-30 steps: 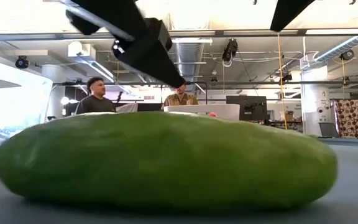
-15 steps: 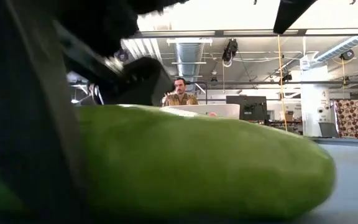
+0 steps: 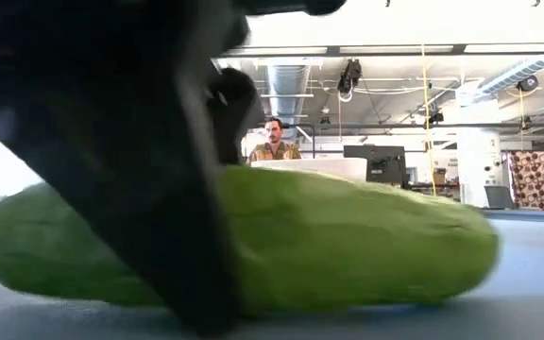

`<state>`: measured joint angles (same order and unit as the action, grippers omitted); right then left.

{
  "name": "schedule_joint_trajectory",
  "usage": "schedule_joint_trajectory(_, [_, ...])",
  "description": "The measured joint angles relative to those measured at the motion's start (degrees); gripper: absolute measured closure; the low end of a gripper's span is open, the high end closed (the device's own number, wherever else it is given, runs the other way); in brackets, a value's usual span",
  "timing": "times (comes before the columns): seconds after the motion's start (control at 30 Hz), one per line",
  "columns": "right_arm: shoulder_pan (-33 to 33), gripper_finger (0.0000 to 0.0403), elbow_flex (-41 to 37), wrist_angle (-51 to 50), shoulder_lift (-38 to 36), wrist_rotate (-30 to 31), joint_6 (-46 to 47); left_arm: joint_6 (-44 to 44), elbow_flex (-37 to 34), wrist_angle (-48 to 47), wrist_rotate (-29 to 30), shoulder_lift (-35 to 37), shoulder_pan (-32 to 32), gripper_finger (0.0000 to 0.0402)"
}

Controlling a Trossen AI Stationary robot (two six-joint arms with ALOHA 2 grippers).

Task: Sort produce into baskets
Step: Put the cucumber into the transparent bin

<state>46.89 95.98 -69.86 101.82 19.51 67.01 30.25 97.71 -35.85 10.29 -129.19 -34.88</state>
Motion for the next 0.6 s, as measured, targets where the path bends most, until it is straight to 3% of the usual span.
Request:
schedule_joint_trajectory(0.1, [3.2, 0.0078, 0.0, -0.4, 0.1, 0.0, 8.4, -1.8, 1.9, -3.0, 0.6, 1.0, -1.3, 0.0254])
schedule_joint_trajectory(0.33, [8.0, 0.0078, 0.0, 2.1, 2.3, 0.0, 30.2, -4.4, 2.2, -10.5, 4.5, 8.1, -6.6, 0.0237])
schedule_joint_trajectory(0.5, [8.7, 0.0078, 0.0, 8.0, 4.8, 0.3, 35.0, -2.6, 2.2, -20.3, 11.6, 16.9, -10.5, 0.0236])
schedule_joint_trajectory(0.6, [8.5, 0.0078, 0.0, 11.8, 6.3, 2.2, 36.0, -0.5, 1.5, -26.2, 12.2, 21.9, -11.5, 0.024])
